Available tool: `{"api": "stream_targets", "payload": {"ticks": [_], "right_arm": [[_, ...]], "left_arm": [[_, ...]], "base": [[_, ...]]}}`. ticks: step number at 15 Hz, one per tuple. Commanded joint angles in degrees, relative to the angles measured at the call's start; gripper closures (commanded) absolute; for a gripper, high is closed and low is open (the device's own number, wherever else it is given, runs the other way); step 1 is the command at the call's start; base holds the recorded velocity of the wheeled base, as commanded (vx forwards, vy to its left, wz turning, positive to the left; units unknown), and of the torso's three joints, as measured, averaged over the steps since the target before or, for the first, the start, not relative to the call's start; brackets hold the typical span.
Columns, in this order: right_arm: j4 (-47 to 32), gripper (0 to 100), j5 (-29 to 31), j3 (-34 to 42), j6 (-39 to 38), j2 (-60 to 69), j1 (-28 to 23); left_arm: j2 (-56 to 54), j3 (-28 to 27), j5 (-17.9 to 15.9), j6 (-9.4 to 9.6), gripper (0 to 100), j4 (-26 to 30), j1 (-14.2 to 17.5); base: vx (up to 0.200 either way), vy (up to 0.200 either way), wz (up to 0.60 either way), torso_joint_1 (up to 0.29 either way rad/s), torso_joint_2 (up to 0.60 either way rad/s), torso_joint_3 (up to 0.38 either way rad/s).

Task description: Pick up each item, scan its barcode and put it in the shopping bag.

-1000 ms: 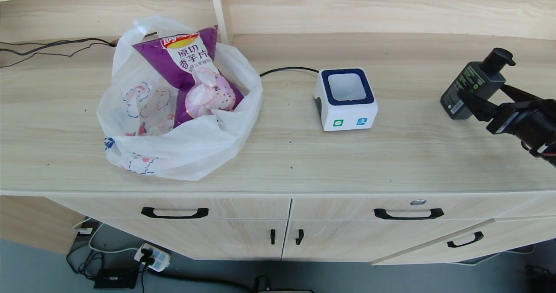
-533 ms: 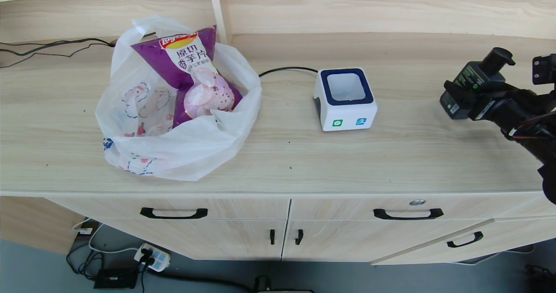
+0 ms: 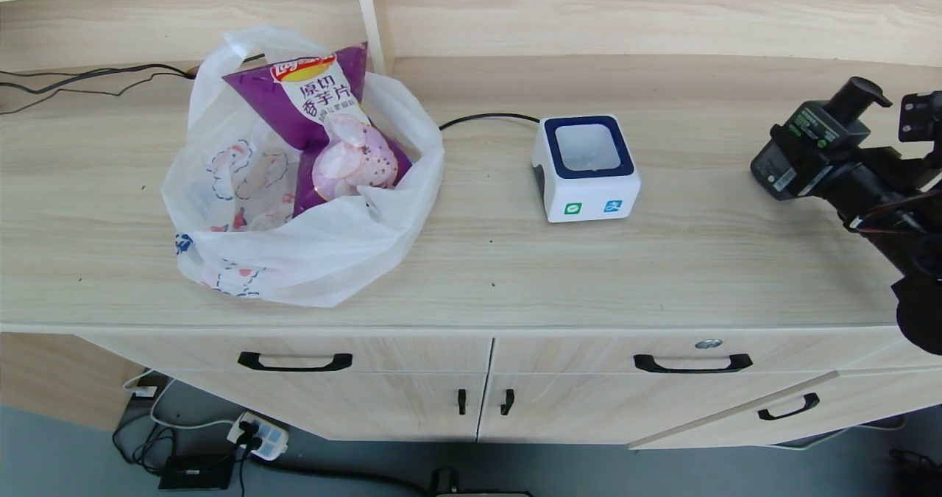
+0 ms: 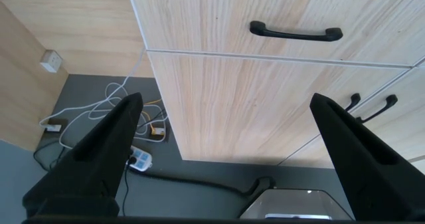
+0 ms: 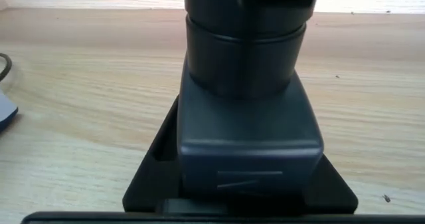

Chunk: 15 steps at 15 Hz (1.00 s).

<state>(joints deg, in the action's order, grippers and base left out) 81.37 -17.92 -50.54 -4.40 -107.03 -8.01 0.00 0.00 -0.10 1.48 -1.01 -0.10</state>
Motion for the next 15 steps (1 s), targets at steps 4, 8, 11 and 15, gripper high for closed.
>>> {"api": "stream_targets", "payload": {"ticks": [4, 8, 11, 15], "right_arm": [[4.4, 100, -0.4, 6.4, -5.1, 9.2, 7.3], [-9.4, 100, 3.6, 5.8, -8.6, 23.6, 24.6], [-15.5, 100, 3.5, 8.0, -14.4, 30.0, 35.3], [-15.6, 100, 3.4, 8.6, -19.6, 30.7, 43.4]], "left_arm": [[0.1, 0.0, 0.0, -0.07, 0, 0.0, 0.0], [0.1, 0.0, 0.0, 0.02, 0, 0.0, 0.0], [0.1, 0.0, 0.0, 0.02, 0, 0.0, 0.0], [0.1, 0.0, 0.0, 0.28, 0, -0.1, 0.0]], "base": [[0.000, 0.000, 0.00, 0.000, 0.00, 0.000], [0.000, 0.000, 0.00, 0.000, 0.00, 0.000], [0.000, 0.000, 0.00, 0.000, 0.00, 0.000], [0.000, 0.000, 0.00, 0.000, 0.00, 0.000]]}}
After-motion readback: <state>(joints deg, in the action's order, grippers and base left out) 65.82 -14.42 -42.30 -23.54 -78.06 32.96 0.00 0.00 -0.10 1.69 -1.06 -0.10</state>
